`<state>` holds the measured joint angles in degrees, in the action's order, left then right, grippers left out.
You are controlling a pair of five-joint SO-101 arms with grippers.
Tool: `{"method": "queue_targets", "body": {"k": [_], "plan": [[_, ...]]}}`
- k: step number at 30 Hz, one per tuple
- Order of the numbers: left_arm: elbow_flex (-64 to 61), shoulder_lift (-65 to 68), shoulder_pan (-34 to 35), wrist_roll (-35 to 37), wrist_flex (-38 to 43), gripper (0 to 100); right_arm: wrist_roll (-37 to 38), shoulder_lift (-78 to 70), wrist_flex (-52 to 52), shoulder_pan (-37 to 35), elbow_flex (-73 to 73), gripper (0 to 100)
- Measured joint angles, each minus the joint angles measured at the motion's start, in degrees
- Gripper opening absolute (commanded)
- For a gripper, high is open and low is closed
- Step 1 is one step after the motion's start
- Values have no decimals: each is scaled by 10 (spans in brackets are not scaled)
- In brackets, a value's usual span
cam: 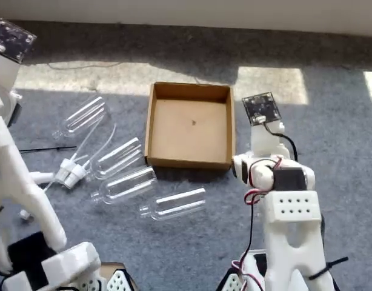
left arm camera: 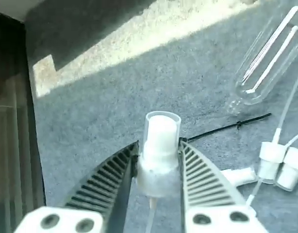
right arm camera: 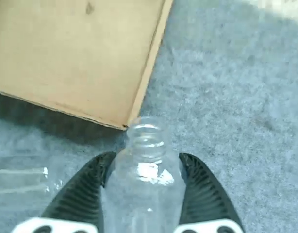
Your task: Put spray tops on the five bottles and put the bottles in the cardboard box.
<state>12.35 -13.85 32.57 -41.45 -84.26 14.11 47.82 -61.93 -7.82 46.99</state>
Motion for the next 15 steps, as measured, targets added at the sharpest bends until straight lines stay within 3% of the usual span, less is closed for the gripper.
{"method": "queue_targets", "body": {"k": [5, 11, 15], "plan": [[0, -132, -123, 122, -50, 24, -36, 134, 51, -54, -1, 5], [0, -255, -324, 292, -50, 24, -60, 226, 126, -90, 59, 5], [0, -284, -441, 367, -11, 24, -60, 267, 156, -107, 121, 5]]}}
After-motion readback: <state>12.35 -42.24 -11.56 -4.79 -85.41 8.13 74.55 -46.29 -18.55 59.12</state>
